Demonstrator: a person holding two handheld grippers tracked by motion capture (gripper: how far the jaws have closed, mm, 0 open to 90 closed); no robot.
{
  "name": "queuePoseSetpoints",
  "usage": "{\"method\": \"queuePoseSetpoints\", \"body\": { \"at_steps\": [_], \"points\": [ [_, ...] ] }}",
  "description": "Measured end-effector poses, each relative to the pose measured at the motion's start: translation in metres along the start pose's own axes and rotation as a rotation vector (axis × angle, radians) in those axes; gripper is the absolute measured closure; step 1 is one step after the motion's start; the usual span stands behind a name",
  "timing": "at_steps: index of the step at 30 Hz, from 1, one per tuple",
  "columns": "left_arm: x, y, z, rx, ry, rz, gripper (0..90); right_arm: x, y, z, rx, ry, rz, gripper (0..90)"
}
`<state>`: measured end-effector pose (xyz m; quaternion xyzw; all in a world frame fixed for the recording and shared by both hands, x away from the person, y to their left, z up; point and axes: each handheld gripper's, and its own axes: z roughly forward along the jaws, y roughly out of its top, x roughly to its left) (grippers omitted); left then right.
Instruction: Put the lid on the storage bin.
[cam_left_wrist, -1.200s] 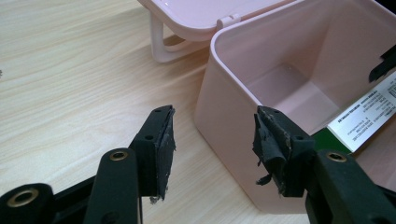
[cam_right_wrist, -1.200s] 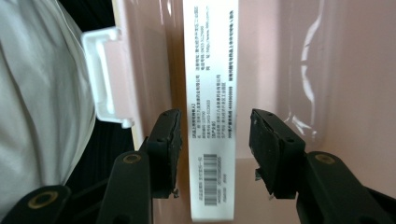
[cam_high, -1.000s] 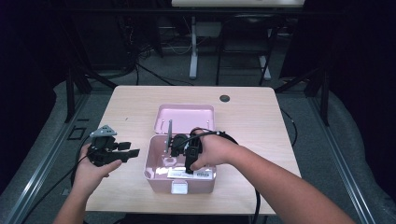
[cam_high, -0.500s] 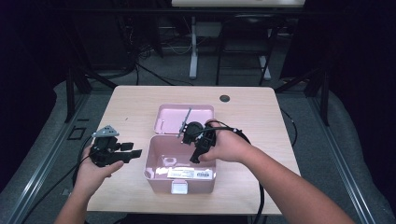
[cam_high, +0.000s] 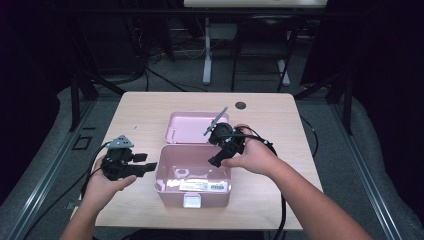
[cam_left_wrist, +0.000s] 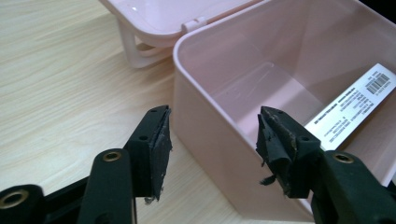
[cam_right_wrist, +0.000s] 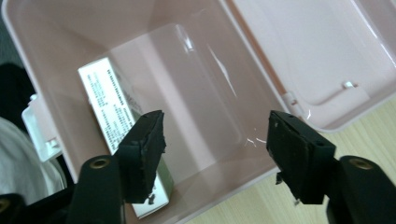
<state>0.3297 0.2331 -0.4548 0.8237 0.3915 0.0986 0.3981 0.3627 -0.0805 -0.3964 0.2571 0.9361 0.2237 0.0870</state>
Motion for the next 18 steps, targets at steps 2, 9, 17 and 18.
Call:
{"method": "queuePoseSetpoints", "body": {
  "at_steps": [2,9,17,18],
  "points": [
    [-0.002,0.001,0.002,-0.003,-0.009,0.001,43.9,-0.004,-0.004,0.0,-0.022,-0.005,0.028,34.0],
    [-0.004,0.001,0.007,-0.013,-0.01,0.036,44.0,-0.02,-0.019,0.0,-0.097,-0.062,0.12,33.1],
    [-0.007,0.0,0.012,-0.029,-0.039,0.036,47.4,-0.041,-0.03,0.003,-0.161,-0.101,0.222,44.0],
    [-0.007,0.0,0.012,-0.024,-0.044,0.035,47.4,-0.043,-0.03,0.003,-0.171,-0.106,0.243,44.4]
  ]
}}
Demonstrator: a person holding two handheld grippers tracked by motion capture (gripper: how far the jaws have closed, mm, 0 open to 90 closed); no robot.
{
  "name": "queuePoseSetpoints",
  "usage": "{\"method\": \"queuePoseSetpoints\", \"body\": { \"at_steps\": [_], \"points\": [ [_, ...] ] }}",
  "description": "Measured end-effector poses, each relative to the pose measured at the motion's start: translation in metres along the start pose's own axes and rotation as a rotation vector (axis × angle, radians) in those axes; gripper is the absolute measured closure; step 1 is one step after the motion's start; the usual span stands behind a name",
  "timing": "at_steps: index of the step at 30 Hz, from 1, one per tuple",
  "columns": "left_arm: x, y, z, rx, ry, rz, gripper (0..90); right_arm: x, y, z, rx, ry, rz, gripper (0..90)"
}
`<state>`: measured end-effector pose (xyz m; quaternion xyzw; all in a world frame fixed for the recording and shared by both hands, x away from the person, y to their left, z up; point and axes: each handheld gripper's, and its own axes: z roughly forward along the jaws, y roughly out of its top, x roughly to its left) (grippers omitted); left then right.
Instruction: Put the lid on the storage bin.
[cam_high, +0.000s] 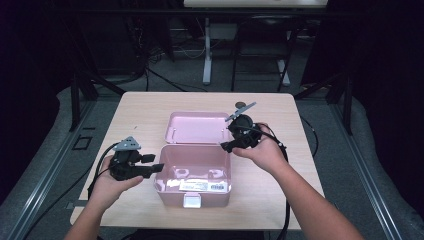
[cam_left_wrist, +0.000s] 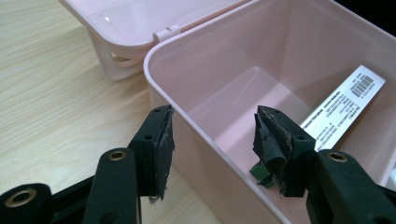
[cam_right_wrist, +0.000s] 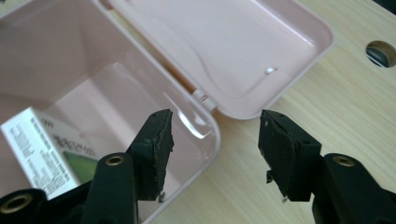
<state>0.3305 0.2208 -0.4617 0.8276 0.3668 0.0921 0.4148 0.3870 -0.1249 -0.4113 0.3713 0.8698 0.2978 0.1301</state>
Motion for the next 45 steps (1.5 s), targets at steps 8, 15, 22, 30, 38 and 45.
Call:
{"method": "queuePoseSetpoints", "body": {
  "at_steps": [8,15,22,30,38,45],
  "points": [
    [-0.002,-0.002,0.006,0.011,0.0,0.007,52.8,-0.018,0.001,0.01,-0.052,-0.022,0.104,46.2],
    [-0.001,-0.004,0.008,0.027,0.016,0.009,60.9,-0.027,0.005,0.016,-0.094,-0.059,0.191,51.8],
    [0.001,-0.004,0.008,0.026,0.019,0.006,64.4,-0.03,0.01,0.027,-0.086,-0.077,0.233,55.3],
    [0.001,-0.005,0.007,0.024,0.017,-0.003,65.5,-0.038,0.016,0.042,-0.075,-0.117,0.281,57.9],
    [0.002,-0.005,0.007,0.022,0.011,-0.007,65.8,-0.046,0.021,0.058,-0.063,-0.136,0.31,60.2],
    [0.003,-0.005,0.008,0.016,0.005,-0.015,66.0,-0.058,0.022,0.072,-0.049,-0.151,0.361,60.5]
  ]
}}
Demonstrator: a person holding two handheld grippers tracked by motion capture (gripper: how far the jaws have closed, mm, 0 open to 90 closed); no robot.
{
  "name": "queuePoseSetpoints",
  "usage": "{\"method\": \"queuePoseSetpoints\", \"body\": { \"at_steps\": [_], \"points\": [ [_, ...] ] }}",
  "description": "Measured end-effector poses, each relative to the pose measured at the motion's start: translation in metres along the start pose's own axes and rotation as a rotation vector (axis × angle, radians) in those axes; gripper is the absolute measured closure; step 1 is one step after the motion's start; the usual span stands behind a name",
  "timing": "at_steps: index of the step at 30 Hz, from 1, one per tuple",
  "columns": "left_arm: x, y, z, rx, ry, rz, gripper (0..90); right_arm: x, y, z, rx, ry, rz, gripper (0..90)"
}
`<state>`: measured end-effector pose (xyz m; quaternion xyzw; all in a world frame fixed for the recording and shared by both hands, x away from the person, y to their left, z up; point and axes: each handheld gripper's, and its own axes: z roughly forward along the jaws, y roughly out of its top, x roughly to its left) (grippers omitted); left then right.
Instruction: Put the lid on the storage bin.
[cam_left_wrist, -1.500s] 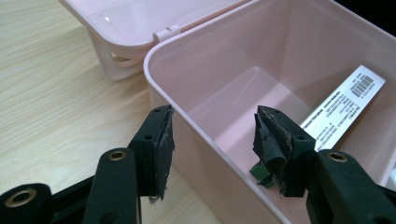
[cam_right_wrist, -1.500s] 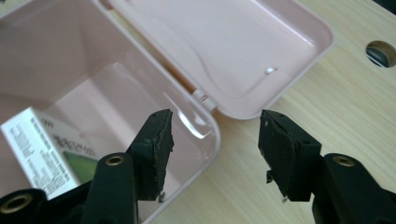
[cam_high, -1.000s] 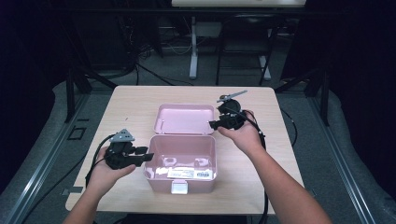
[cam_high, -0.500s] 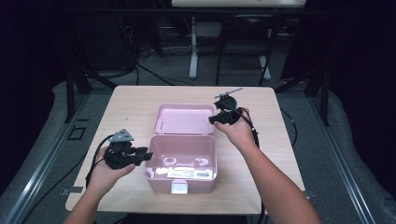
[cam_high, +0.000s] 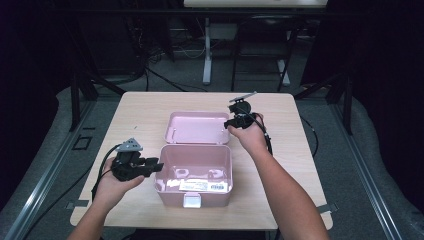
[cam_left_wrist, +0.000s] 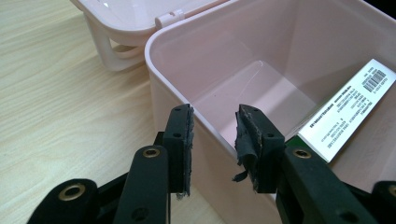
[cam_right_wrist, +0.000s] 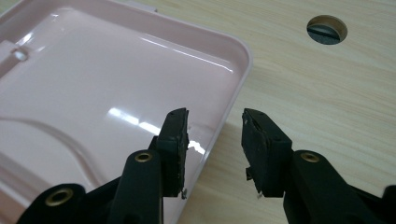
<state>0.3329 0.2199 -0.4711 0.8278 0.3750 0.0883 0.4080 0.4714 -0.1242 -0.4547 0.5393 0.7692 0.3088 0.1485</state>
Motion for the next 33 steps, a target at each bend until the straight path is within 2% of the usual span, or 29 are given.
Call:
{"method": "queuePoseSetpoints", "body": {
  "at_steps": [6,16,23,27,33],
  "points": [
    [0.0,0.0,0.0,0.001,0.001,0.0,66.2,-0.006,0.003,0.008,-0.01,-0.009,0.039,61.4],
    [0.0,0.0,0.0,0.001,-0.002,-0.002,66.2,-0.012,0.005,0.026,0.008,-0.018,0.115,64.2],
    [0.0,0.0,0.0,-0.001,-0.005,-0.009,66.2,-0.014,0.006,0.034,0.013,-0.015,0.164,69.0],
    [0.001,0.0,0.0,0.0,-0.005,-0.008,66.2,-0.012,0.007,0.038,0.018,-0.016,0.173,71.7],
    [0.0,0.0,0.0,0.0,-0.004,-0.008,66.2,-0.007,0.008,0.041,0.032,-0.038,0.159,76.7]
  ]
}}
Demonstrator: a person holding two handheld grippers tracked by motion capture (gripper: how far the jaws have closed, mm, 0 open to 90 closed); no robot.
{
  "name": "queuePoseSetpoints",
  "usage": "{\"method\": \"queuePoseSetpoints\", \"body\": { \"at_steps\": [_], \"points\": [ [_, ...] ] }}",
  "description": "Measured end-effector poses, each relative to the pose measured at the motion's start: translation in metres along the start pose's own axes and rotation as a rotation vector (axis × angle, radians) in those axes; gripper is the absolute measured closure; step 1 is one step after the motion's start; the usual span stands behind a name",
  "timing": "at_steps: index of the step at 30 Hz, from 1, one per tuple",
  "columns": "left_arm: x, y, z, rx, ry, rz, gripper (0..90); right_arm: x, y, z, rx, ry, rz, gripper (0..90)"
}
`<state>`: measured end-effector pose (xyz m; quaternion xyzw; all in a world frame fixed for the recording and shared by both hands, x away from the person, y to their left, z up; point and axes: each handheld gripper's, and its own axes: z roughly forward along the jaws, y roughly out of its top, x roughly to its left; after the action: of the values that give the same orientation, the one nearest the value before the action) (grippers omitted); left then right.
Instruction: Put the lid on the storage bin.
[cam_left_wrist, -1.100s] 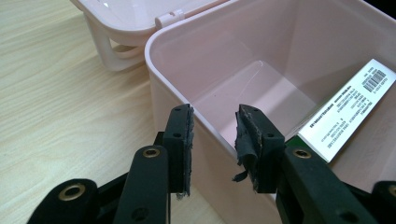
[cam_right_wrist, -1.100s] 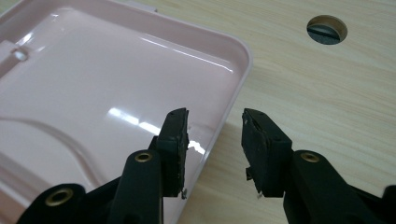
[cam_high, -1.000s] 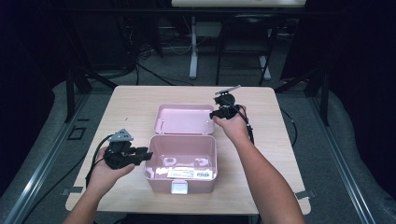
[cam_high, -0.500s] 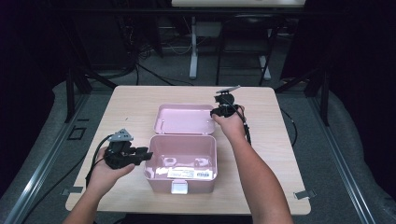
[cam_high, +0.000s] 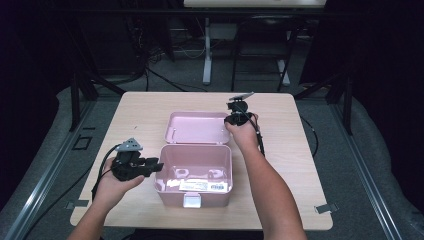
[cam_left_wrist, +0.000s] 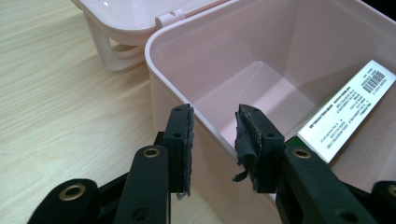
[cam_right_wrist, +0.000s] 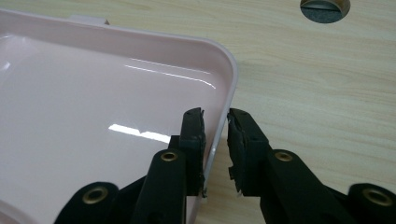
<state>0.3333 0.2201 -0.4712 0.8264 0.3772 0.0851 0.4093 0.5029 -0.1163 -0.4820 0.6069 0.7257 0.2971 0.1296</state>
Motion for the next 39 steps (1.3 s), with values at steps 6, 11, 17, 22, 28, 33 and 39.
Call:
{"method": "queuePoseSetpoints", "body": {
  "at_steps": [6,11,17,22,28,33,39],
  "points": [
    [0.0,0.0,0.0,0.002,-0.001,0.001,66.2,0.002,0.001,-0.001,-0.003,-0.012,0.007,79.4],
    [0.0,0.0,0.0,0.002,0.002,0.001,66.2,0.002,0.001,-0.003,-0.01,-0.011,0.024,80.4],
    [0.0,0.0,0.0,0.001,0.004,-0.001,66.2,0.001,0.002,-0.006,-0.003,0.01,0.055,80.9],
    [-0.001,0.0,0.0,-0.001,0.007,0.003,66.4,0.0,0.003,-0.01,-0.009,0.011,0.065,81.5],
    [-0.002,0.0,0.001,-0.001,0.011,0.004,66.6,0.001,0.002,-0.014,-0.022,0.004,0.058,81.9],
    [-0.002,0.0,0.001,-0.002,0.011,0.001,66.7,0.001,0.002,-0.017,-0.033,0.003,0.056,82.2],
    [-0.001,0.0,0.001,-0.002,0.011,0.002,66.7,0.002,0.003,-0.022,-0.055,0.005,0.055,82.8]
  ]
}}
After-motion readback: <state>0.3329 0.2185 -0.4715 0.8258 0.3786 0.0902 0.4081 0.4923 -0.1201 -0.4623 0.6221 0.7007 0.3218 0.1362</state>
